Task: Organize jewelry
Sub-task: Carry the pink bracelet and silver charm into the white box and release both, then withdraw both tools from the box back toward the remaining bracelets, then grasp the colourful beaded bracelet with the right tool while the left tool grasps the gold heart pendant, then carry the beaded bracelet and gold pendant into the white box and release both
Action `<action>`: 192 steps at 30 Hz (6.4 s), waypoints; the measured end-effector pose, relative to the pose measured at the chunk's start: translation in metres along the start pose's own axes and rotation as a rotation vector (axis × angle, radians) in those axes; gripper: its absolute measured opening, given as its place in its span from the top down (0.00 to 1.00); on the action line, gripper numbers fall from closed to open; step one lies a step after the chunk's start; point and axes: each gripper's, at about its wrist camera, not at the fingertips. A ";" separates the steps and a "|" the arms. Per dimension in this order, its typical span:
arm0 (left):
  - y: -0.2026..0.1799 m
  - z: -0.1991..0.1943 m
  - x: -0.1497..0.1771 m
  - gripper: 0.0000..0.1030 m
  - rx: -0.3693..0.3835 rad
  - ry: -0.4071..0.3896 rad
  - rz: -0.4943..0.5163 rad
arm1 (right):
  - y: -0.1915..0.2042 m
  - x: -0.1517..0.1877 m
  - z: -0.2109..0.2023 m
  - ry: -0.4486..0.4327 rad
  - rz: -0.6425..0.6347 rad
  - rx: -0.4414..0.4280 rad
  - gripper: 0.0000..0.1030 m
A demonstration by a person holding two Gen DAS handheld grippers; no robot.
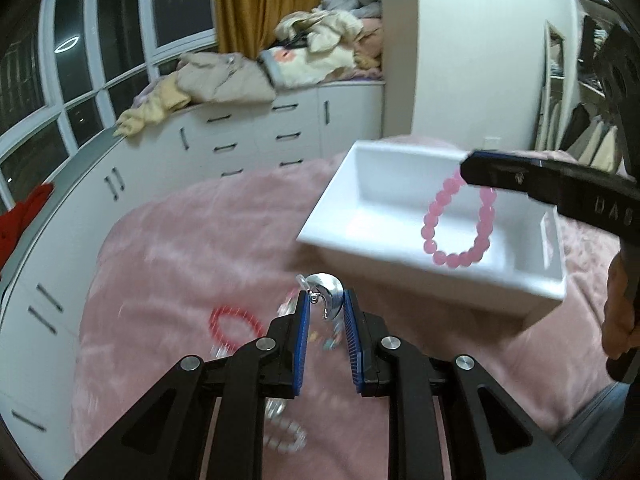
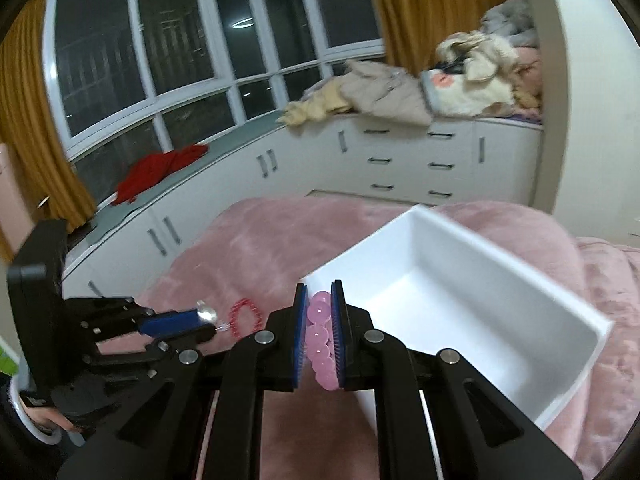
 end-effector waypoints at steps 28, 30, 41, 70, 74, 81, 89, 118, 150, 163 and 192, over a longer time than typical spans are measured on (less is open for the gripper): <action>-0.067 0.214 -0.084 0.78 0.125 0.384 0.053 | -0.071 0.023 0.050 0.213 -0.039 0.273 0.88; -0.069 0.223 -0.082 0.78 0.121 0.402 0.060 | -0.070 0.025 0.055 0.231 -0.064 0.311 0.88; -0.069 0.231 -0.079 0.53 0.094 0.373 0.068 | -0.065 0.026 0.056 0.217 -0.097 0.350 0.83; 0.064 0.014 -0.078 0.05 -0.010 -0.144 -0.069 | 0.040 0.025 -0.012 -0.319 -0.379 0.219 0.05; 0.086 -0.006 -0.056 0.05 -0.136 -0.187 -0.066 | 0.063 0.035 -0.004 -0.292 -0.428 0.150 0.05; 0.119 -0.022 -0.011 0.03 -0.219 -0.209 -0.104 | 0.094 0.048 0.015 -0.261 -0.504 0.104 0.05; 0.134 -0.006 0.040 0.03 -0.208 -0.157 -0.094 | 0.118 0.071 0.055 -0.167 -0.545 0.036 0.09; 0.162 0.109 0.124 0.35 -0.092 0.119 -0.131 | 0.087 0.122 0.182 0.221 -0.441 -0.011 0.64; 0.161 0.089 0.122 0.78 -0.041 0.087 -0.157 | 0.102 0.105 0.161 0.255 -0.314 -0.226 0.88; 0.148 0.055 0.117 0.78 -0.040 0.057 -0.148 | 0.090 0.063 0.100 0.096 -0.229 -0.264 0.88; 0.033 0.009 -0.013 0.78 0.072 -0.060 0.050 | 0.002 0.004 -0.018 -0.116 -0.136 -0.056 0.87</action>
Point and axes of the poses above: each gripper's, at about its wrist camera, not at the fingertips, and z roughly the way its jaws point, y to its left, x to its underside
